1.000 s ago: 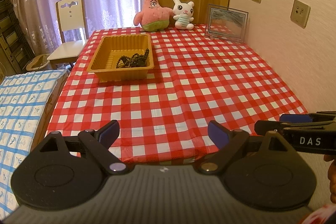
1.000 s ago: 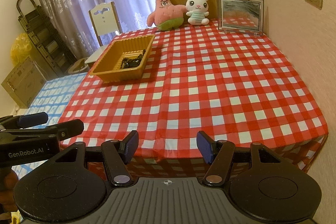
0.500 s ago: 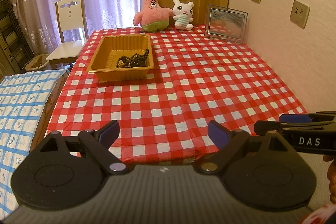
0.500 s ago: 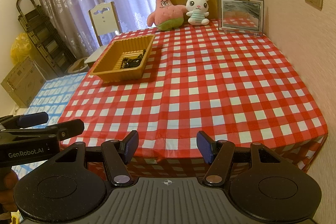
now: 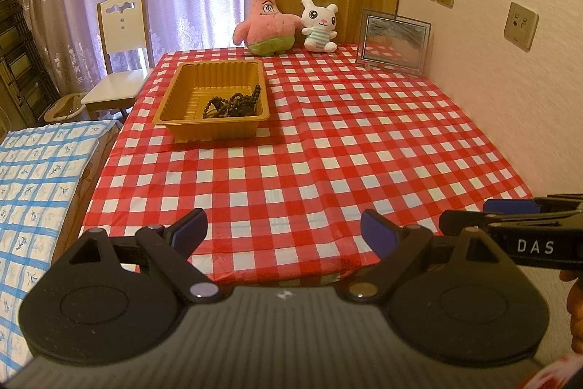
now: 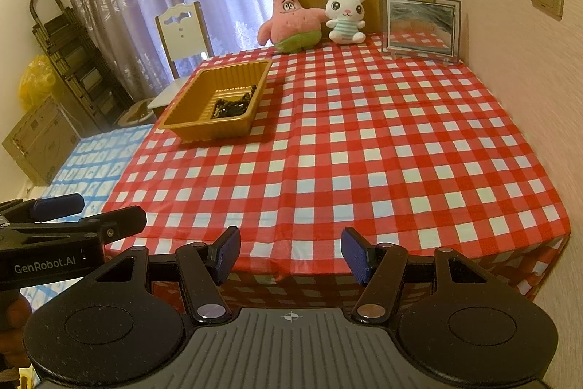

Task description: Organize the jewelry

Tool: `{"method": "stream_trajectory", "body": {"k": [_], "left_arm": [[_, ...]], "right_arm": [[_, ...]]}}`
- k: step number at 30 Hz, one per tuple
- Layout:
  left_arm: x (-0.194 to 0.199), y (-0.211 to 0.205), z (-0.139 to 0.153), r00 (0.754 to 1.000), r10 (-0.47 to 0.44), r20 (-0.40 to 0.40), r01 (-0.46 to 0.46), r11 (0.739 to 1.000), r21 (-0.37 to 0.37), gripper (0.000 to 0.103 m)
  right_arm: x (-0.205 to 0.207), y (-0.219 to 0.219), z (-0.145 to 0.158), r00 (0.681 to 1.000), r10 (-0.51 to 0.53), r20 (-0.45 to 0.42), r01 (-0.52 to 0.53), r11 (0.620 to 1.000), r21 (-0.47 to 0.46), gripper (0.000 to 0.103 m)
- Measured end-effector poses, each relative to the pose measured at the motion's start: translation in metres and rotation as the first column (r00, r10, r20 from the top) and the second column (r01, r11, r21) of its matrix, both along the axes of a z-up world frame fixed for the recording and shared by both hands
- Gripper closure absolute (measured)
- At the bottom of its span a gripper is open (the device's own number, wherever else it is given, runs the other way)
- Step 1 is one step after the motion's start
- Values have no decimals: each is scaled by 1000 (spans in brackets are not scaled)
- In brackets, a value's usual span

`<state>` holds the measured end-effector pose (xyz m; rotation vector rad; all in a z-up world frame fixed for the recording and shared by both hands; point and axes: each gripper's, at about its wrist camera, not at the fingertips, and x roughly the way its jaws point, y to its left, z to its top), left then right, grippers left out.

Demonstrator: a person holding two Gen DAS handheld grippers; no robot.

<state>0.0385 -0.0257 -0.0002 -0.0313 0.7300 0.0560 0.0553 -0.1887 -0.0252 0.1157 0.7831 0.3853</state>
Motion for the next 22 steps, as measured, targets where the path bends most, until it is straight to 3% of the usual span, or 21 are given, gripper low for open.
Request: {"method": "stream_trajectory", "body": {"k": [22], "left_arm": [[8,-5,-2,1000,-10,-3,10,1000,0,13]], "right_arm": [[7,-4,-4,1000,0,-11,0,1000,5,42]]}}
